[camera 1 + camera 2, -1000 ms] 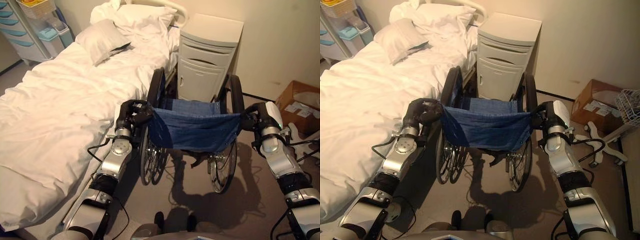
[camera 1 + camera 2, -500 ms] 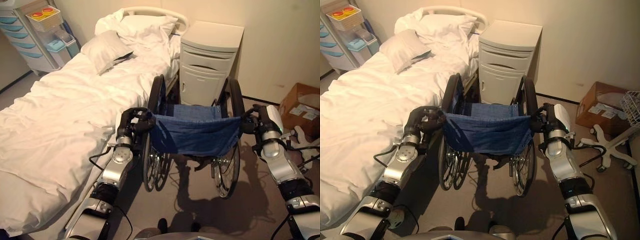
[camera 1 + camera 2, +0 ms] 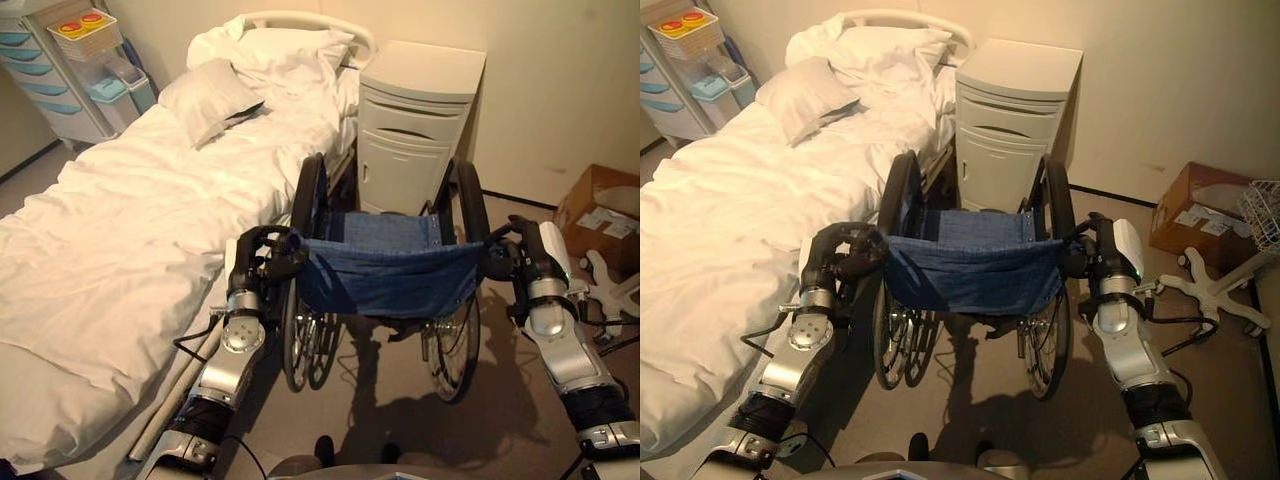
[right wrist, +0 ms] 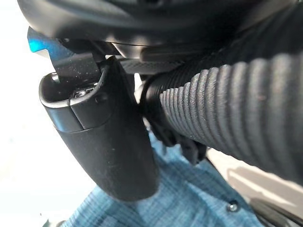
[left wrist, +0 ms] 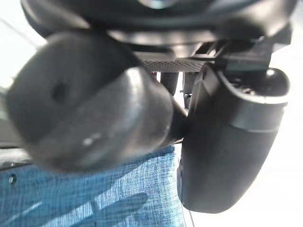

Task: Push the wheelchair next to the bed

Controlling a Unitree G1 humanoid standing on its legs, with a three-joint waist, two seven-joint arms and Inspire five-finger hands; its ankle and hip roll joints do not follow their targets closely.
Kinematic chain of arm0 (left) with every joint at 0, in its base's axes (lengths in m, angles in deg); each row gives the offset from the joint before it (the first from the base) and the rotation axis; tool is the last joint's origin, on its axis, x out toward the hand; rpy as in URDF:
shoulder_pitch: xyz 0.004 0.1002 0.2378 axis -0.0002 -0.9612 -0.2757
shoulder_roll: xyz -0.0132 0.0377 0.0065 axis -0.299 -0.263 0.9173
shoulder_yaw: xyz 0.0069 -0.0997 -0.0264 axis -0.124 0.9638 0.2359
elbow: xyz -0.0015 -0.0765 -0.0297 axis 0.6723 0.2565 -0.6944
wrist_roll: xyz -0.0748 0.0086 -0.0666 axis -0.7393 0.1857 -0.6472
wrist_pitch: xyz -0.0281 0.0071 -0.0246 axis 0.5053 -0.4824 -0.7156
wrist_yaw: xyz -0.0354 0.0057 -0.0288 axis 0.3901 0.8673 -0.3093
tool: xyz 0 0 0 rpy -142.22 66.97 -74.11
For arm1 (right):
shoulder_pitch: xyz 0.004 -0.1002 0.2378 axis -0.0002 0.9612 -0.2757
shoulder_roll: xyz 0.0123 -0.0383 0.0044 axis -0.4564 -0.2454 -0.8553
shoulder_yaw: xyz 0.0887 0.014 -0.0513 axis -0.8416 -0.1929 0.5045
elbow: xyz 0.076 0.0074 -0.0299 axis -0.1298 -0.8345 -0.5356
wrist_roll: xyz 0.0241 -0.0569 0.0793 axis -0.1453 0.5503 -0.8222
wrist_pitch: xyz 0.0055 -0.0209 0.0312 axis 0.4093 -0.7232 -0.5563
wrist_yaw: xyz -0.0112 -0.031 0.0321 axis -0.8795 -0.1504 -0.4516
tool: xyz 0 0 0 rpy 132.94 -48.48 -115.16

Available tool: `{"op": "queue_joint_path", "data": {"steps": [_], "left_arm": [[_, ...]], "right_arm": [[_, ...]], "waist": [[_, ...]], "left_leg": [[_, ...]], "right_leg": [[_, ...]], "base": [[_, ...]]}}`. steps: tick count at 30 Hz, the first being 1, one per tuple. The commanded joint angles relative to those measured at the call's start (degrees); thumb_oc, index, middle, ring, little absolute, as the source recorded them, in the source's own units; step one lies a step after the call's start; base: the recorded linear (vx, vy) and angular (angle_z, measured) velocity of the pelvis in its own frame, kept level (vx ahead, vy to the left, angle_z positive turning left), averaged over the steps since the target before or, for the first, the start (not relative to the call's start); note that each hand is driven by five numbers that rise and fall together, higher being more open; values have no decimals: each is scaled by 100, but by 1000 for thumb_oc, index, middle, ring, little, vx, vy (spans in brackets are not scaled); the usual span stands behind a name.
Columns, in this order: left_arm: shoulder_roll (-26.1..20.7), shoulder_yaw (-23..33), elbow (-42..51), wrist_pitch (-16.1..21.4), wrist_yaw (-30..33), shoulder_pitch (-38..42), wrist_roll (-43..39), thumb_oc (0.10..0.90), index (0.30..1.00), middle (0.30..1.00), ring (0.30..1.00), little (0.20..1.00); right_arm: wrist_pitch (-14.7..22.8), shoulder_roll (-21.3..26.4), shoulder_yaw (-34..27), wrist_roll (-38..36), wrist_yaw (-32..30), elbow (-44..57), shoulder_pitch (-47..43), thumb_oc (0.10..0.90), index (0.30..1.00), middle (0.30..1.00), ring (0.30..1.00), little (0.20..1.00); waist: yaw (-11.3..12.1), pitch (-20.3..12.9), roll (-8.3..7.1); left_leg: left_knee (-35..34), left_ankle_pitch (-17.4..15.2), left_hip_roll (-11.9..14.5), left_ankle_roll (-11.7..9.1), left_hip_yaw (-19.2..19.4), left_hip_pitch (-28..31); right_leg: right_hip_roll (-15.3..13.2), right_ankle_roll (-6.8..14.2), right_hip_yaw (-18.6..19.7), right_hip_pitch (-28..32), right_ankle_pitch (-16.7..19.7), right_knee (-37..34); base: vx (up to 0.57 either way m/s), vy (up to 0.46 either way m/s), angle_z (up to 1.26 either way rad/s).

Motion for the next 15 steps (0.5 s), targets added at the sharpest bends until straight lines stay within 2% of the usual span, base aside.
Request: {"op": "queue_joint_path", "data": {"steps": [1,7,15], "left_arm": [[-627,873,-150,550,1271,-124,930,800,900,900,900,900],[-631,962,-62,663,1831,-204,1394,800,900,900,900,900],[-521,925,-66,967,2745,-174,1875,800,900,900,900,900]], "right_arm": [[744,-76,-47,364,-752,51,286,800,900,900,900,900],[977,-166,-58,701,-1197,102,441,800,900,900,900,900],[1053,-251,112,823,-1597,37,458,800,900,900,900,900]], "waist": [[258,-15,-141],[225,-67,-141],[203,-105,-163]], "left_leg": [[399,-818,-122,52,201,67],[368,-846,-142,59,197,102],[345,-881,-164,66,181,161]], "right_leg": [[-80,146,263,-460,-194,693],[-66,141,296,-448,-220,678],[-58,134,319,-418,-238,675]], "base": [[0,0,0],[16,4,-2],[14,1,-2]]}}
